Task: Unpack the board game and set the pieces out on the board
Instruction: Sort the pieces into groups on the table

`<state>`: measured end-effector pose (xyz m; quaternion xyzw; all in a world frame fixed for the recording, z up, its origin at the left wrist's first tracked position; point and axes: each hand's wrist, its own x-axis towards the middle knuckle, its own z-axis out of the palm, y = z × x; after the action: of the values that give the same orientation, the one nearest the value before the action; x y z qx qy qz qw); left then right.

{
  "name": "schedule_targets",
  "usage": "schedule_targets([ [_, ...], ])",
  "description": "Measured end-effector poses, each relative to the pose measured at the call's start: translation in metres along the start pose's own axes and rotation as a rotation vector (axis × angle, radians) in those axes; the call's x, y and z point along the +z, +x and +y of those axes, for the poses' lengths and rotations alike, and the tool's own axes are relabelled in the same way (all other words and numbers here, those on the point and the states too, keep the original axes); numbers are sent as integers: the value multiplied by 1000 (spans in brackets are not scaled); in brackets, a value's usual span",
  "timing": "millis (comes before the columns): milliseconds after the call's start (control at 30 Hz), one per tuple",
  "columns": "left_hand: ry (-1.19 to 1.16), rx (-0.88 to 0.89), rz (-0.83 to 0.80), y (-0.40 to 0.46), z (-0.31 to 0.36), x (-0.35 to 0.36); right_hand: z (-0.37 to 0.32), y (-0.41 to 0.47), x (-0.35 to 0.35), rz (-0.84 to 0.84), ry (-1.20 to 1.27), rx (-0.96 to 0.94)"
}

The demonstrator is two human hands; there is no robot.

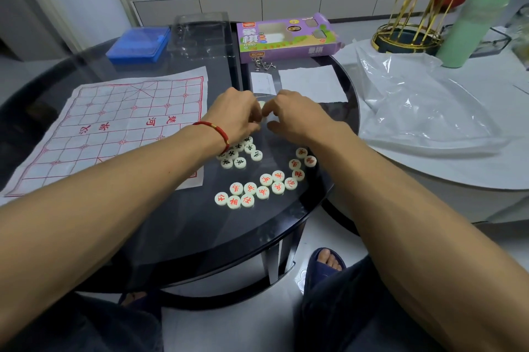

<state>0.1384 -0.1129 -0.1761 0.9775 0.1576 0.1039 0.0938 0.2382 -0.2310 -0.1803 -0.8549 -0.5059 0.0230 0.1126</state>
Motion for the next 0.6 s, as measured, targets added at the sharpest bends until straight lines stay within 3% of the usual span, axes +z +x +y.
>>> schedule_targets([
  [267, -74, 79, -45, -5, 5, -8, 3, -4, -2, 38, 53, -3],
  [367, -128, 9, -14, -3, 3, -9, 8, -3, -8, 18, 104, 28],
  [600, -221, -44, -40, -2, -7, -13, 32, -11, -22, -145, 502, 168],
])
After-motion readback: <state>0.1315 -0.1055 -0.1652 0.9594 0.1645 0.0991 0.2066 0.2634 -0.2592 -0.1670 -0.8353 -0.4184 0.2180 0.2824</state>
